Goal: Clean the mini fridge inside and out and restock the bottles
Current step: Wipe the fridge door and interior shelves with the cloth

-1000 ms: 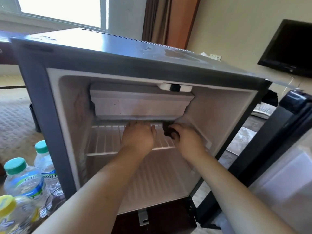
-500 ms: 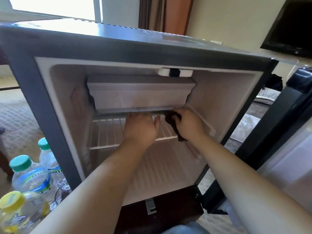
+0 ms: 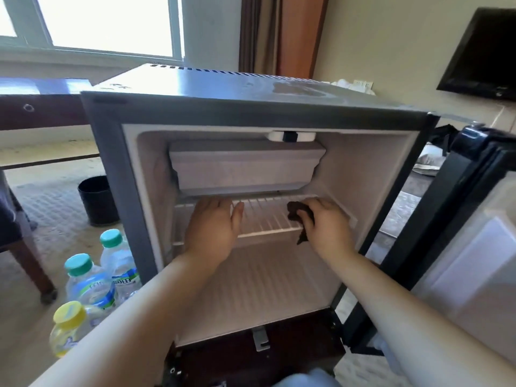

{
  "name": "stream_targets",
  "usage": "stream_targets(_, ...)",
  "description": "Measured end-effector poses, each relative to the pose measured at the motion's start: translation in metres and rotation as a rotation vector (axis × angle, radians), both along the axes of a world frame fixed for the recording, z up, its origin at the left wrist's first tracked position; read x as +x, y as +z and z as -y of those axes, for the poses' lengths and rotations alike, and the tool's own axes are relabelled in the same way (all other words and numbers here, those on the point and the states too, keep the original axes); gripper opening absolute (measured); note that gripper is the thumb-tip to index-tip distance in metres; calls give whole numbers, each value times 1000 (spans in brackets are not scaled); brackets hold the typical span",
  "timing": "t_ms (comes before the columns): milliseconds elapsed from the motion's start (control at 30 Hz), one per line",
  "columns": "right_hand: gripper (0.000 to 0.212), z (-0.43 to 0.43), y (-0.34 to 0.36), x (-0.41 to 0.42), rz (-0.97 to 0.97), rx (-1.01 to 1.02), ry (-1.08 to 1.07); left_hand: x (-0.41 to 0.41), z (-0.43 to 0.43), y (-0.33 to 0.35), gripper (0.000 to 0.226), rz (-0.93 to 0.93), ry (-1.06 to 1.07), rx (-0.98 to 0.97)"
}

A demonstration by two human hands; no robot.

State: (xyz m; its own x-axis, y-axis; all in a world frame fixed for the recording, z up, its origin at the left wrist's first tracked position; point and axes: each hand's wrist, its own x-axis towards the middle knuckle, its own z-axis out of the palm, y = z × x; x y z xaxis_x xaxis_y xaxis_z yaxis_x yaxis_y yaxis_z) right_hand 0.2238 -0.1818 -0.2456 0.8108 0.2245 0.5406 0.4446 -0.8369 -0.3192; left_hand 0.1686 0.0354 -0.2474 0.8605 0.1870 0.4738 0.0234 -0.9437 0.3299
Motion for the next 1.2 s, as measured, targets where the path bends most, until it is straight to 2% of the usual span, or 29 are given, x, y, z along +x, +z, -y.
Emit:
stream_targets(67,16,-23,1,-15,46,56,-18,-7,-11,-2,67,26,47,-4)
stream_targets(167,11,-76,-7,-45,96,38,135,-8,-16,1,66,-52,78,-29)
stream_targets(300,24,-93,-10,-53,75,74,201,-9,-14,3,48,-91,86,-26)
stream_targets(400,36,-61,-5,-42,156,-129,223,-9,-15,1,55,-36,79,-56)
stream_targets(467,38,-36,-1,-31,143,-293,68,-9,-15,0,50,-42,63,-59)
stream_targets(500,39,-26,2,-28,82,-313,2,-9,-14,1,48,-46,68,-57)
stream_targets(600,39,-12,5,-23,-79,-265,-19,-10,-13,0,43,-85,84,-39)
stream_targets(700,34,-17,5,-21,-47,-226,-30,-9,-11,-2,45,-89,87,-33)
stream_targets(800,30,-21,17,-11,-70,3,-47,-8,-12,-2,68,-53,89,39)
stream_targets(867,30,-34,22,-12,-46,144,-18,-9,-10,-4,70,-50,89,64)
stream_targets(967,44,-74,19,-28,-48,40,202,-8,-8,-7,59,-63,92,115)
stream_targets(1067,36,-99,9,-28,-30,-188,269,-2,-15,-7,63,-70,71,115)
stream_targets(1200,33,-83,11,-15,-78,-121,273,-3,-12,-4,67,-22,76,67)
